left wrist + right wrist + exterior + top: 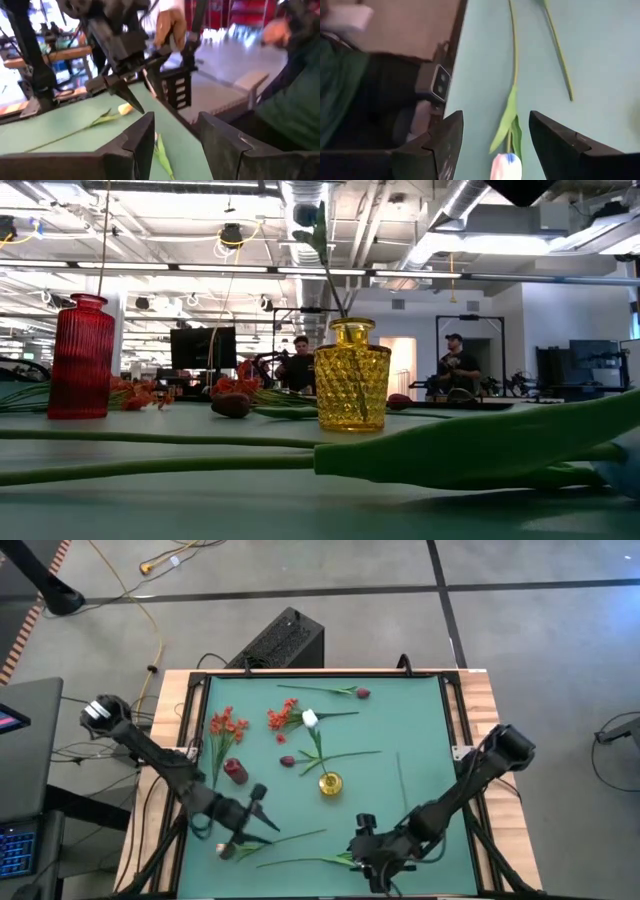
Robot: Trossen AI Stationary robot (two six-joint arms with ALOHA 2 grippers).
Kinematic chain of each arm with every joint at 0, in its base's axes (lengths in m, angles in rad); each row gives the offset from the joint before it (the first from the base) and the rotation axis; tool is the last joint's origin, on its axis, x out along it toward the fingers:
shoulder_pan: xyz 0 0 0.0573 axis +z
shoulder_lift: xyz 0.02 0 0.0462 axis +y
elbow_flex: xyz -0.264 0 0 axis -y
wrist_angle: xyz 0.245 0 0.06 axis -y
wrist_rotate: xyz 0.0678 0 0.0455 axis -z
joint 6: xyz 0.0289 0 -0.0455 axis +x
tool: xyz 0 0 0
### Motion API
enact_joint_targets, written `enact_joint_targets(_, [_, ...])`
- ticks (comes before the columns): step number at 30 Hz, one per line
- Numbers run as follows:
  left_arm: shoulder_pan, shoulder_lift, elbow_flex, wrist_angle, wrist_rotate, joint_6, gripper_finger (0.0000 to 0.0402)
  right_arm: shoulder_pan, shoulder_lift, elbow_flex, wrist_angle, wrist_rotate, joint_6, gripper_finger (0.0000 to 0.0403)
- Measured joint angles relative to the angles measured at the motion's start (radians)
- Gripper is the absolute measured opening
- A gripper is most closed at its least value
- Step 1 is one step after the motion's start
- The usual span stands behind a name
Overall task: Sort flowers into vase by color
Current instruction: Put the white flower into the yellow vase
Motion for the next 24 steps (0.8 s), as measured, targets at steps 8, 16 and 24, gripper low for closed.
enact_joint_targets(8, [-0.01,0.377,0.439,-0.496,-0.023,-0.048,0.0142,0.024,0.042,0.07,-0.182,0.001,0.23,0.0254])
enact_joint_targets(16, [-0.008,0.641,0.704,-0.713,-0.042,-0.096,0.0142,0.124,0.045,0.07,-0.235,0.092,0.384,0.0254])
enact_joint_targets(24, [0.013,0.717,0.729,-0.733,-0.077,-0.179,0.0142,0.202,0.045,0.069,-0.272,0.199,0.47,0.0254])
